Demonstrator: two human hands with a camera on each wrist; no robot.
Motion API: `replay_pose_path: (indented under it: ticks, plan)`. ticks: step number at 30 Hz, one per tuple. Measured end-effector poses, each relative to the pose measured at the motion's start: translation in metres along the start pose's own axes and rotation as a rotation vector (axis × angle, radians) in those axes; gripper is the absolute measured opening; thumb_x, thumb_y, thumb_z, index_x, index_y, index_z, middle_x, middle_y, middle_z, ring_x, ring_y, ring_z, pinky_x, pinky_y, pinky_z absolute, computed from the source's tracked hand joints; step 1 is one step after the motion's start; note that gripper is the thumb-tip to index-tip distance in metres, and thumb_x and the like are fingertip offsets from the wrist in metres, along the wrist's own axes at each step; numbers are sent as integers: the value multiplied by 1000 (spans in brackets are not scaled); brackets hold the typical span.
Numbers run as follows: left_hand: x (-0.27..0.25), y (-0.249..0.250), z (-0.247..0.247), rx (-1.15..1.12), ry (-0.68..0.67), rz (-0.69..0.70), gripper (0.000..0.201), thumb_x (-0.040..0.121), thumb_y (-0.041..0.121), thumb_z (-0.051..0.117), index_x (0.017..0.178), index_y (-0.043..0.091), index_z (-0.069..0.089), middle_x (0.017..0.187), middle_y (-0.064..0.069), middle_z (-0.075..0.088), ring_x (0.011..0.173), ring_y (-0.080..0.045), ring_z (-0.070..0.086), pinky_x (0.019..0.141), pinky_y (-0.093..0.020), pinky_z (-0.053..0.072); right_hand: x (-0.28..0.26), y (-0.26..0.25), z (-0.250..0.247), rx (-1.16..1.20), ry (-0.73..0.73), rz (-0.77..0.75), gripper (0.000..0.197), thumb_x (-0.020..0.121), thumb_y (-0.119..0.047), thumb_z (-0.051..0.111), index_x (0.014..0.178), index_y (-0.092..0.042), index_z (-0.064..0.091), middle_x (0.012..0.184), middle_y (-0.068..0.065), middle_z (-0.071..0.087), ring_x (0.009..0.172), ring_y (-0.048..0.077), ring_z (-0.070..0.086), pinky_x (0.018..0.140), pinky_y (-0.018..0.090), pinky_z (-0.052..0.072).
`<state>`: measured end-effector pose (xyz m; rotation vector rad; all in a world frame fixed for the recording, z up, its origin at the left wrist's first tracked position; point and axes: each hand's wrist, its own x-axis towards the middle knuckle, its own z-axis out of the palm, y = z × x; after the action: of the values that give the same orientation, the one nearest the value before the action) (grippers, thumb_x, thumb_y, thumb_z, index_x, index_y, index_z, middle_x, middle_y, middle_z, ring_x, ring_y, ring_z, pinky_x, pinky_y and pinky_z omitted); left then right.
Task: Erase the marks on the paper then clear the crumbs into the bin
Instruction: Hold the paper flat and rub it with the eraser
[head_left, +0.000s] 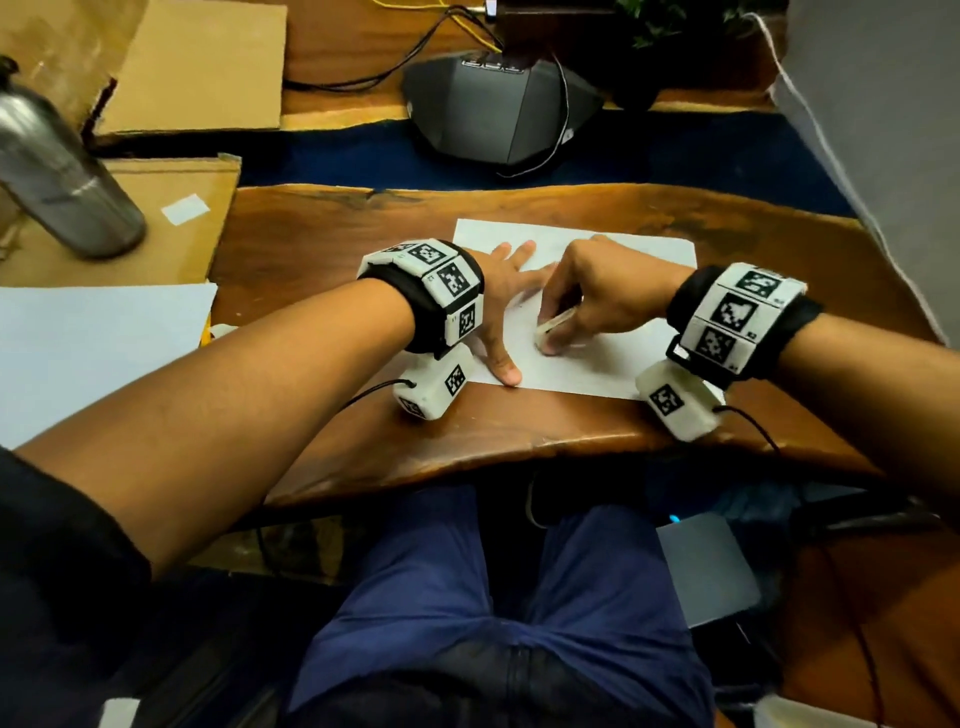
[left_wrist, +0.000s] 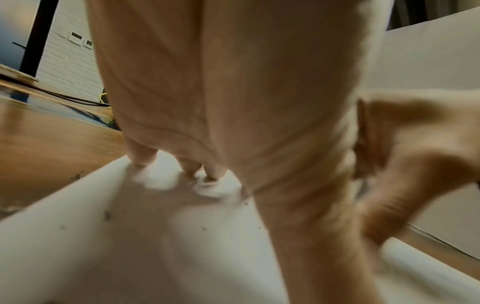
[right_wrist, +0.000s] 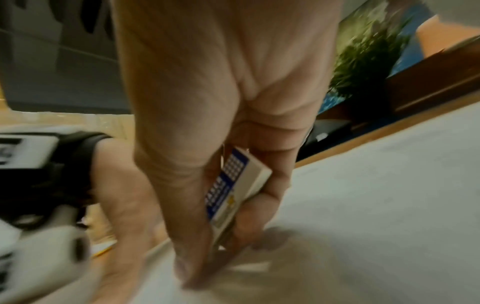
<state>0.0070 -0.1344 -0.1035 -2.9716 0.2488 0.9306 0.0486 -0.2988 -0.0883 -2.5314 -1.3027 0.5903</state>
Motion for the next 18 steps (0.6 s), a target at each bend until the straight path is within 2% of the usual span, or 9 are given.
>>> replay_pose_path:
  ticks: [2, 3, 4, 6, 8, 10, 15, 16, 18]
  plan:
    - [1, -1, 1, 22, 12, -2, 147, 45, 69, 84, 151, 43, -16, 161, 2, -27, 149, -26, -18, 117, -61, 11, 1, 11, -9, -3, 195, 51, 11, 78, -28, 83, 82, -18, 81, 76, -3, 75, 65, 8, 64, 67, 26, 55]
    - [1, -2, 2, 24, 14, 5, 147, 45, 71, 82, 151, 43, -16, 161, 2, -27, 149, -26, -18, 117, -62, 10, 1, 17, -14, 32, 266, 93, 12, 80, -27, 83, 83, -16, 80, 77, -2, 74, 67, 12, 66, 66, 31, 57]
    - [-1, -4, 3, 15, 15, 17, 146, 45, 73, 80, 151, 43, -16, 160, 3, -28, 149, -25, -19, 117, -62, 9, 0, 22, -18, 88, 292, 134, 12, 81, -27, 82, 84, -15, 79, 76, -1, 73, 67, 13, 67, 62, 30, 57]
    - [-5, -8, 5, -16, 12, 46, 142, 48, 76, 75, 150, 44, -18, 160, 3, -29, 148, -24, -21, 118, -62, 3, -3, 33, -20, 148, 232, 206, 14, 82, -26, 81, 83, -13, 78, 77, 1, 74, 68, 15, 68, 61, 28, 57]
    - [-8, -9, 8, -29, 14, 71, 136, 50, 81, 67, 150, 44, -19, 160, 2, -29, 148, -24, -22, 118, -60, -2, -7, 44, -16, 163, 157, 287, 15, 82, -27, 82, 82, -12, 78, 78, 3, 75, 71, 17, 69, 70, 34, 60]
    - [-11, -12, 12, -18, 6, 62, 131, 55, 84, 59, 150, 42, -20, 159, 2, -30, 148, -24, -22, 118, -58, -4, -10, 51, -12, 253, 138, 345, 18, 80, -27, 84, 83, -10, 77, 78, 6, 76, 69, 16, 68, 72, 36, 59]
    - [-36, -10, 21, 125, 24, -112, 124, 74, 85, 46, 154, 15, -18, 161, -7, -24, 149, -25, -17, 120, -49, -8, -8, 56, -9, 307, 129, 324, 19, 79, -27, 85, 82, -12, 74, 77, 4, 74, 68, 15, 65, 65, 30, 56]
    - [-43, -2, 22, 131, 45, -89, 126, 74, 86, 44, 153, 12, -19, 161, -7, -24, 149, -24, -19, 120, -48, -10, -7, 56, -9, 309, 122, 319, 19, 79, -27, 85, 82, -11, 74, 77, 5, 74, 67, 15, 65, 65, 30, 56]
    - [-52, 22, 27, 126, 84, 93, 128, 72, 86, 46, 153, 13, -22, 160, -5, -27, 147, -22, -23, 120, -46, -13, -7, 57, -10, 306, 113, 313, 20, 79, -26, 85, 83, -10, 74, 78, 7, 73, 67, 15, 65, 67, 32, 55]
